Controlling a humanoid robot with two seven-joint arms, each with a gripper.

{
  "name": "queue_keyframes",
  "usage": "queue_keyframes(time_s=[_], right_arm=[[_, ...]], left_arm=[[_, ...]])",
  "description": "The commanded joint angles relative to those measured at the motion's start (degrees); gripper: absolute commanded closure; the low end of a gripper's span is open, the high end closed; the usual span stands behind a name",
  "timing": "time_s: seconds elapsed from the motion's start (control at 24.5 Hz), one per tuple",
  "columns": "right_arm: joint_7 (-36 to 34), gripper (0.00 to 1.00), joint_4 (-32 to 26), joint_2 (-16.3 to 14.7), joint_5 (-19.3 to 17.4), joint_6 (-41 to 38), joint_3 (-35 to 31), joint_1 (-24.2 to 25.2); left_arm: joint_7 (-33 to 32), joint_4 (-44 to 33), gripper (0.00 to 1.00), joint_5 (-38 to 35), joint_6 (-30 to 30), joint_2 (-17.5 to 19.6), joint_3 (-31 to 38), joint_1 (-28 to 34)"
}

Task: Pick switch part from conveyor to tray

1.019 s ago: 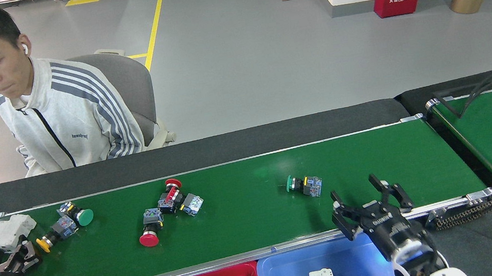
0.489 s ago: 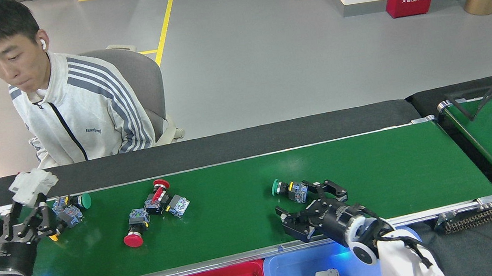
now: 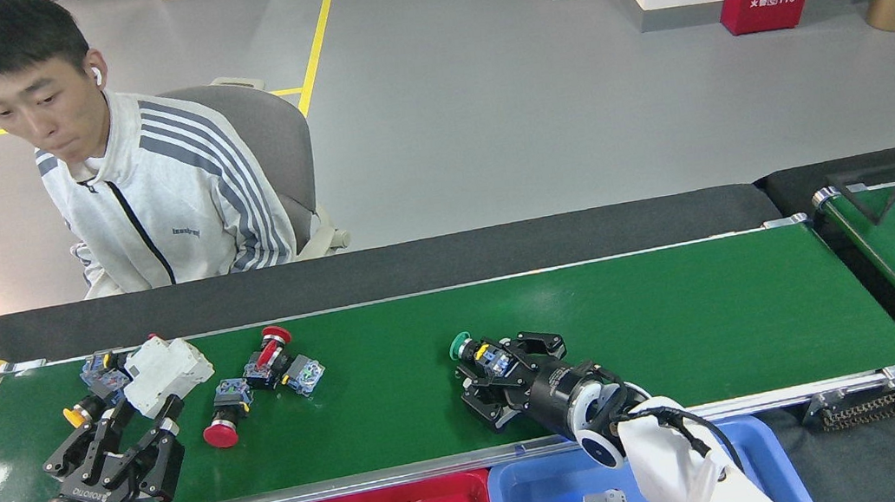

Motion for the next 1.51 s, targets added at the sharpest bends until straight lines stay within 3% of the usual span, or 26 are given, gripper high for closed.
queue_keyframes(time_s=[0.0,0.16,0.2,0.24,0.29,0.33,0.61,0.69,0.77,0.9,0.98,1.02,1.1,1.18,1.26,1.3,1.39,1.43,1.47], right_arm=[[-0.9,0.99,-4.0,-1.0,-0.1,-2.4,0.8,0.4],[-0.8,0.98,-16.9,-2.4,0.0,-12.6,2.1,6.6],[-0.8,0.90,-19.8,-2.6,0.0,-16.1,2.8,8.1],[-0.8,0.53,-21.8,-2.7,0.0,-20.0,3.2,9.5],[-0.9,0.07,-23.0,-2.3,0.0,-22.3,3.3,10.7],[-0.9,0.01,-23.5,-2.0,-0.1,-24.0,3.3,11.7],[-0.8,0.00,-24.4,-1.4,-1.1,-25.2,1.2,12.1],[-0.3,0.00,-26.9,-2.2,-3.6,-24.8,-6.3,13.1],[0.5,0.02,-29.1,-2.6,-4.3,-21.2,-17.1,17.1],[0.4,0.03,-33.0,-2.4,-4.3,-6.8,-33.2,22.9],[-0.3,0.03,-33.2,-3.4,-4.3,1.7,-38.8,25.1],[-1.1,0.03,-33.2,-5.6,-4.3,4.9,-41.1,25.8],[-2.4,0.03,-32.5,-10.7,-4.4,7.4,-43.7,27.3],[-2.6,0.03,-32.3,-11.6,-4.5,8.0,-44.7,29.1],[-2.6,0.02,-32.5,-11.9,-4.4,8.3,-45.1,29.3],[-2.6,0.02,-32.5,-12.1,-4.4,8.3,-45.1,29.3],[-2.6,0.02,-32.8,-12.7,-4.4,8.2,-45.1,29.3],[-2.6,0.02,-32.9,-12.9,-4.4,8.0,-45.1,29.4],[-2.5,0.02,-33.0,-13.5,-4.4,7.8,-45.1,29.4]], left_arm=[[0.3,-0.9,0.89,0.4,-0.8,0.9,0.5,-0.5],[0.3,-0.9,0.89,0.4,-1.0,0.9,0.7,-0.6],[0.3,-1.0,0.89,0.4,-1.0,0.8,0.7,-0.6],[0.3,-1.0,0.89,0.4,-0.9,0.8,0.7,-0.6],[0.3,-1.3,0.89,0.4,-1.0,0.8,0.7,-0.5],[0.3,-1.7,0.89,0.4,-1.0,0.8,0.6,-0.5],[-1.3,-4.6,0.88,0.1,-1.0,-0.1,-3.3,-0.3],[-1.9,-7.0,0.88,-0.2,-0.6,-2.0,-6.0,-0.3],[-3.4,-9.1,0.88,-0.4,-0.4,-3.6,-8.1,-0.2],[-6.2,-11.4,0.87,-2.0,-0.3,-6.7,-12.1,-0.1],[-6.6,-13.3,0.86,-4.7,-0.2,-8.7,-14.6,0.5],[-6.6,-14.4,0.86,-6.9,-0.2,-10.2,-16.1,1.4],[-6.6,-17.0,0.85,-11.3,-0.3,-13.1,-18.2,3.2],[-7.0,-20.3,0.80,-15.6,-0.5,-16.1,-21.1,6.2],[-8.1,-23.4,0.70,-18.0,-0.6,-17.9,-23.7,9.1],[-9.0,-24.8,0.57,-18.7,-0.5,-18.4,-25.0,10.6],[-11.3,-26.8,0.09,-19.2,0.0,-19.7,-27.1,13.2],[-11.5,-27.4,0.00,-19.2,0.1,-20.2,-27.5,14.1],[-11.6,-27.9,0.00,-19.2,0.2,-20.6,-27.6,15.3]])
